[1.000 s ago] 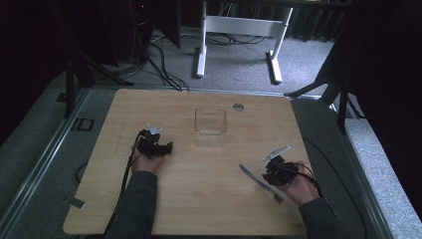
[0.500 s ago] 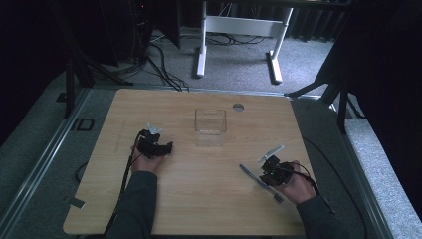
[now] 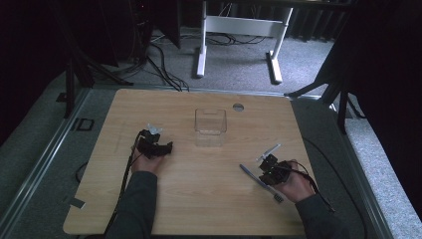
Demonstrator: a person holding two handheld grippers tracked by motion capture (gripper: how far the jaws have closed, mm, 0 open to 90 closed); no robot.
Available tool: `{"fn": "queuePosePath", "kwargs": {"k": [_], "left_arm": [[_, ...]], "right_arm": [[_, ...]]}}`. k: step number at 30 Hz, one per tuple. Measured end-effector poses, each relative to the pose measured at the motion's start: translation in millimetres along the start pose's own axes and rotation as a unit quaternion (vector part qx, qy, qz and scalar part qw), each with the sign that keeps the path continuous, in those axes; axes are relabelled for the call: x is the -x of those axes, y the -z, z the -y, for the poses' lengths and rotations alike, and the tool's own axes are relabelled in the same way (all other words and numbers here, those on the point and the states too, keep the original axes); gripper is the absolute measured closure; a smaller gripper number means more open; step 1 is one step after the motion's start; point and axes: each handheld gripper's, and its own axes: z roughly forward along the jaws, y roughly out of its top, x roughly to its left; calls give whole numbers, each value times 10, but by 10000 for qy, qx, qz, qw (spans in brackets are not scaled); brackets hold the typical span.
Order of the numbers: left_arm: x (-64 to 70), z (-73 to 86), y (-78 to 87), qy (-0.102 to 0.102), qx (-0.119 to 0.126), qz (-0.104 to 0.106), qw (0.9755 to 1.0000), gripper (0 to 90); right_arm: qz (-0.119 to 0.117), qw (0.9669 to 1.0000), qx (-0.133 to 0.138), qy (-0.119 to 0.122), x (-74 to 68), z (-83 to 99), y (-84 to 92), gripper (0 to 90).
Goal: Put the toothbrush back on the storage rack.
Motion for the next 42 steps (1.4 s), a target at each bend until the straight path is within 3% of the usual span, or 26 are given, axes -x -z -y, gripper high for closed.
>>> {"fn": "queuePosePath", "kwargs": {"k": [13,42], "left_arm": [[0,0,0,-1,0,-1,10000,246],[0,0,0,0,0,-1,10000,246]], "right_arm": [[-63,9997,-234,94,-22,-42,-55,739],[-158,9988,-447,98,-18,6,-179,743]]}}
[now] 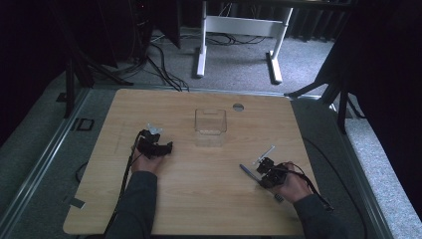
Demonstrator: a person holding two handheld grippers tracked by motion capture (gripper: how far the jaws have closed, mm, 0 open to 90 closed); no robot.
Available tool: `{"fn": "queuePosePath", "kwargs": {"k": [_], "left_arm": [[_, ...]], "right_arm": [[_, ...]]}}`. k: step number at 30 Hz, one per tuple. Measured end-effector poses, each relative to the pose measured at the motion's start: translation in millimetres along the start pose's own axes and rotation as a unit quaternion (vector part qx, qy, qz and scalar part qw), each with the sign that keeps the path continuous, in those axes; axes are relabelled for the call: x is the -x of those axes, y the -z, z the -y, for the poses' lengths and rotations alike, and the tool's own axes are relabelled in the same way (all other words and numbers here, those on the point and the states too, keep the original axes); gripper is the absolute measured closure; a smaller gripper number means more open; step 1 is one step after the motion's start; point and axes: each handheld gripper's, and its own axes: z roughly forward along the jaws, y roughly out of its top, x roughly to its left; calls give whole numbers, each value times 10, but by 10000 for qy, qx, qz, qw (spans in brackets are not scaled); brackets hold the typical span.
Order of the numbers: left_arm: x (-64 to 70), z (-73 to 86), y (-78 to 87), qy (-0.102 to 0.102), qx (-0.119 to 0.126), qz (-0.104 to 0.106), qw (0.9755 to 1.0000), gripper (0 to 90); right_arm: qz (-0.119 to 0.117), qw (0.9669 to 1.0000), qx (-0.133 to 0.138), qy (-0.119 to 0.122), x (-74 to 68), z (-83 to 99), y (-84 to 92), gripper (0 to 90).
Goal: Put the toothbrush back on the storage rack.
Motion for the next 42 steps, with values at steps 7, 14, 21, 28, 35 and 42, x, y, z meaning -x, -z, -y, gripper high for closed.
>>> {"fn": "queuePosePath", "kwargs": {"k": [7,14,21,28,35,42], "left_arm": [[0,0,0,-1,0,0,10000,246],[0,0,0,0,0,0,10000,246],[0,0,0,0,0,0,10000,246],[0,0,0,0,0,0,10000,246],[0,0,0,-1,0,0,10000,246],[0,0,0,-1,-1,0,10000,246]], "right_arm": [[-31,10000,-53,-9,-1,11,-32,745],[-99,9999,-88,-43,11,14,-55,750],[-159,9998,-126,-91,17,6,-61,762],[-176,9997,-148,-80,21,2,-69,773],[-228,9996,-157,-89,24,-5,-71,791],[-255,9996,-143,-63,23,2,-68,801]]}}
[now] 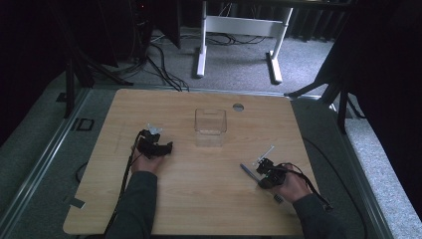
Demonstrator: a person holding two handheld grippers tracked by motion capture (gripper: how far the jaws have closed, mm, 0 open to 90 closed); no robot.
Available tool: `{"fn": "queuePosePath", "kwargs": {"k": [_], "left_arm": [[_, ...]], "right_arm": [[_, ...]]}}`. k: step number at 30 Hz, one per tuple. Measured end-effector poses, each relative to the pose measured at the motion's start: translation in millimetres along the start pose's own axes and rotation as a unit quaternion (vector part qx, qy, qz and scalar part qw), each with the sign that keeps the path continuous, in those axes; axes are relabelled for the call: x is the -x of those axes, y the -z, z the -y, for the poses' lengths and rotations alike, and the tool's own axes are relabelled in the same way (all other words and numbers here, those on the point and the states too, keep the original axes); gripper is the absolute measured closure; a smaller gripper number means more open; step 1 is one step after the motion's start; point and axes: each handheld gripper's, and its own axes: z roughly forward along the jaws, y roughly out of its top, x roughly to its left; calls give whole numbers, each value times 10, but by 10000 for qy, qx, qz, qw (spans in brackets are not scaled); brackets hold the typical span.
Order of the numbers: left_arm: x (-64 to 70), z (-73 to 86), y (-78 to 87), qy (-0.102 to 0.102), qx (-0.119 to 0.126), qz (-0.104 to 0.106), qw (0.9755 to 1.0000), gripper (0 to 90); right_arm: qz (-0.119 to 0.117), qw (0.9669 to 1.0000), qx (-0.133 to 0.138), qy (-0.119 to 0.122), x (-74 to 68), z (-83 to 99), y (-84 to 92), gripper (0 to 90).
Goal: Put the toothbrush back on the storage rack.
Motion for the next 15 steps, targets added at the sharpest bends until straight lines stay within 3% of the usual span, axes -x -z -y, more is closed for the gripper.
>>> {"fn": "queuePosePath", "kwargs": {"k": [15], "left_arm": [[0,0,0,0,0,0,10000,246]], "right_arm": [[105,9995,309,23,-23,-12,109,806]]}}
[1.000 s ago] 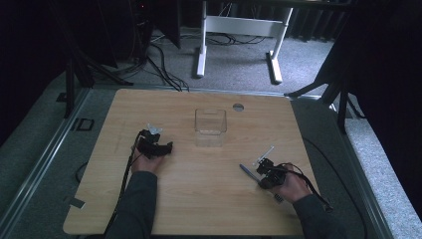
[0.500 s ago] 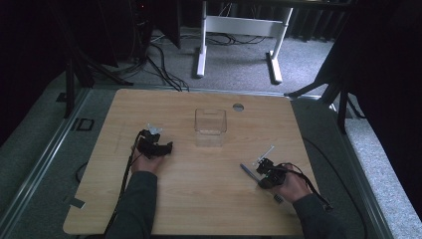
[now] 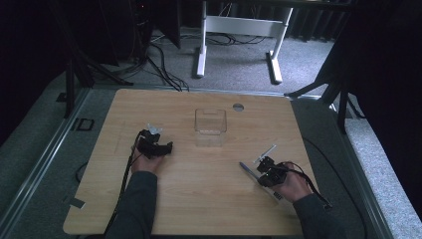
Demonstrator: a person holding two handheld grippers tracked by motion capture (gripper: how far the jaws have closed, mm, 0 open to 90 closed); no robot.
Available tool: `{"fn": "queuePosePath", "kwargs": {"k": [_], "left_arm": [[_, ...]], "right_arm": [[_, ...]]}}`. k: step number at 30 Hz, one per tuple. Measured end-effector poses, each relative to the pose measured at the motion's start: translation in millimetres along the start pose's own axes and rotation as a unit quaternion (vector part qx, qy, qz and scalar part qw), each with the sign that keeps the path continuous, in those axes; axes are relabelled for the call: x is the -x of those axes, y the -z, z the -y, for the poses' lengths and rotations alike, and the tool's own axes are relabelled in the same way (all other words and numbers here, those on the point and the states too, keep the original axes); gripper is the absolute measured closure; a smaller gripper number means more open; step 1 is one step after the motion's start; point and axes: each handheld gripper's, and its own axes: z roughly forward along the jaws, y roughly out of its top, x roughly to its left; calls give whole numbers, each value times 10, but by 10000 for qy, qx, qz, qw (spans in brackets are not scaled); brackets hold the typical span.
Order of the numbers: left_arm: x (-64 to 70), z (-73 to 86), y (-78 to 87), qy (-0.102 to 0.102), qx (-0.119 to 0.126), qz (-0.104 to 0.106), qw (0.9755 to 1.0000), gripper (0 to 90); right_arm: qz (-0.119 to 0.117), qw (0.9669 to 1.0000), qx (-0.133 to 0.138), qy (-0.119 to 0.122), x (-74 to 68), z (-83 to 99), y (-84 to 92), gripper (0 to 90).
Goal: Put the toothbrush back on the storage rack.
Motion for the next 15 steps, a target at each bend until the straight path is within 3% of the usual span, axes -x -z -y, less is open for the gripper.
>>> {"fn": "queuePosePath", "kwargs": {"k": [15], "left_arm": [[0,0,0,0,0,1,10000,246]], "right_arm": [[123,9991,417,-2,13,-20,146,808]]}}
